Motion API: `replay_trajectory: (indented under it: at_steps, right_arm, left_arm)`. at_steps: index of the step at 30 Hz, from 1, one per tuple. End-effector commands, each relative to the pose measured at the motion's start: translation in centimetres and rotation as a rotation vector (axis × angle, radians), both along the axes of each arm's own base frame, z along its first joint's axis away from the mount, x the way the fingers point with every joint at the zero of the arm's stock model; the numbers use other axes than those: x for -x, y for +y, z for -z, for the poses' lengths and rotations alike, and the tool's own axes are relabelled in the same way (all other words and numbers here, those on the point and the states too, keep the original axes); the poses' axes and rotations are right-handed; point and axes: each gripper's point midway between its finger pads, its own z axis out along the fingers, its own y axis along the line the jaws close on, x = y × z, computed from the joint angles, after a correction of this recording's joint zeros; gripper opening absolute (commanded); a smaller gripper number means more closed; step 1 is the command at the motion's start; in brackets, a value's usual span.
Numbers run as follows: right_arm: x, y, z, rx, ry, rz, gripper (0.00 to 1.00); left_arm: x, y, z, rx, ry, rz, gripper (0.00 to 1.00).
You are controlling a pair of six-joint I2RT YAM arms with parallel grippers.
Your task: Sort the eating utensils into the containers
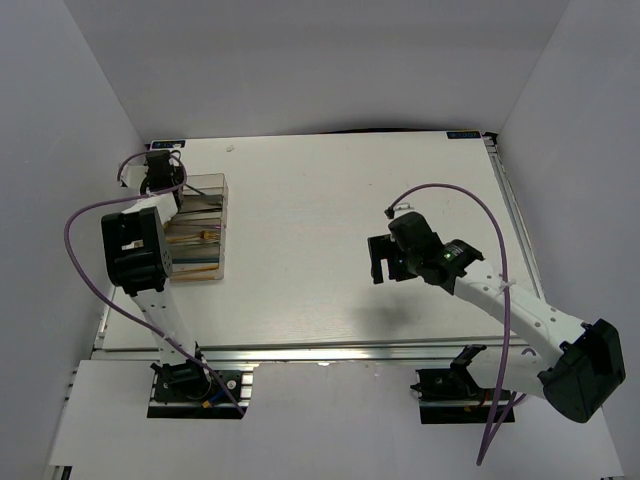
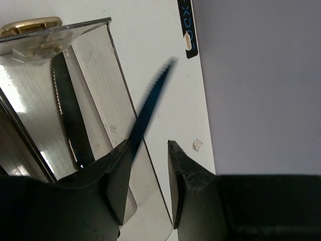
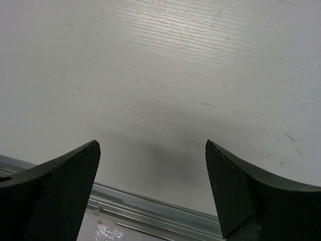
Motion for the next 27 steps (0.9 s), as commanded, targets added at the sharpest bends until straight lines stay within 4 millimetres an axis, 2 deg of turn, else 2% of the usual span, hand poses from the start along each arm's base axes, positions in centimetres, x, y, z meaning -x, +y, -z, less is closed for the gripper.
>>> replay_trajectory:
  at_steps: [1,9,12,13,14,15,16,17,18,19,20,21,22,24,25,26,27]
  right_arm:
    - [-0.2,0.3,-2.1,-0.027,-0.044,-0.014,0.89]
    - [0.0,0.1,-2.8,-0.041,-0.057,-0.014,0.89]
    - [0.2,0.0,-2.9,-0.043,-0.061,-0.015,0.89]
    - [0.2,-0.1,-3.0,-0.045,-0.062,-0.016,0.89]
    - [0.1,-0.1,-3.3,-0.047,-0.073,-0.013,0.89]
    - [0.0,-0.2,-3.6,-0.047,-0.086,-0.005,0.89]
    - [-0.3,-0.6,-4.0,-0.038,-0.105,0.014,0.89]
    - [-0.5,-0.8,-4.7,-0.041,-0.128,0.023,0.89]
    - [-0.8,-1.0,-5.3,-0.041,-0.150,0.035,0.89]
    - [-1.4,-1.4,-6.7,-0.040,-0.192,0.063,0.89]
    - [-1.6,-1.7,-7.8,-0.044,-0.223,0.080,0.90]
    - [-1.7,-2.2,-8.6,-0.039,-0.244,0.095,0.89]
    - [-2.3,-2.8,-10.2,-0.037,-0.296,0.132,0.89]
    - [-2.4,-3.9,-12.3,-0.038,-0.356,0.169,0.89]
    - [-2.6,-5.0,-14.0,-0.033,-0.412,0.209,0.89]
    - [-2.6,-5.5,-14.8,-0.031,-0.435,0.228,0.89]
    - [-2.6,-6.0,-15.5,-0.028,-0.456,0.242,0.89]
  left_arm:
    - [-0.2,0.5,-4.6,-0.022,-0.100,-0.012,0.45]
    - [0.9,0.3,-7.3,-0.030,-0.142,-0.008,0.51]
    - [1.3,0.2,-9.0,-0.055,-0.153,0.004,0.59]
    - [1.5,0.0,-10.6,-0.074,-0.170,0.017,0.62]
    - [1.6,-0.2,-11.3,-0.118,-0.150,0.055,0.65]
    - [1.3,-0.4,-13.6,-0.151,-0.165,0.081,0.73]
    - [1.5,-1.0,-15.4,-0.184,-0.166,0.114,0.87]
    - [2.1,-1.5,-15.3,-0.254,-0.074,0.178,0.91]
    - [2.0,-1.8,-18.6,-0.319,-0.082,0.203,0.98]
    - [3.0,-3.7,-18.3,-0.362,0.024,0.268,0.98]
    - [4.1,-4.7,-19.9,-0.512,0.115,0.337,0.98]
    - [5.2,-4.1,-24.0,-0.627,0.150,0.251,0.98]
    - [6.7,-7.4,-23.8,-0.682,0.240,0.340,0.98]
    - [8.8,-9.2,-25.6,-0.735,0.255,0.474,0.98]
    - [11.7,-9.2,-26.4,-0.758,0.278,0.508,0.98]
    - [11.9,-9.4,-24.1,-0.766,0.336,0.545,0.98]
    - [15.0,-9.2,-26.6,-0.794,0.282,0.527,0.98]
